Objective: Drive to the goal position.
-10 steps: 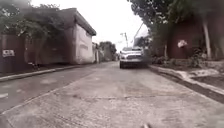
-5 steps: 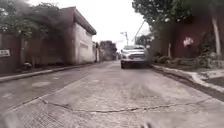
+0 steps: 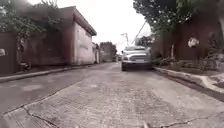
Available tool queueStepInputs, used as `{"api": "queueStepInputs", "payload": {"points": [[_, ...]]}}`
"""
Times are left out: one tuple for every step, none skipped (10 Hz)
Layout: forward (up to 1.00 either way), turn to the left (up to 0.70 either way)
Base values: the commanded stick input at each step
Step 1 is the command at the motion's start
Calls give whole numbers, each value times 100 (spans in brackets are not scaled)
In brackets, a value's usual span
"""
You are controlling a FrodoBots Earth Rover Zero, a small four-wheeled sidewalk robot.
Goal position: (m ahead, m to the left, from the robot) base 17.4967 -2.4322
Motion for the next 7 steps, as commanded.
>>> {"api": "queueStepInputs", "payload": {"points": [[70, 0], [70, 0], [70, 0], [70, 0], [70, 0], [70, 0], [70, 0]]}}
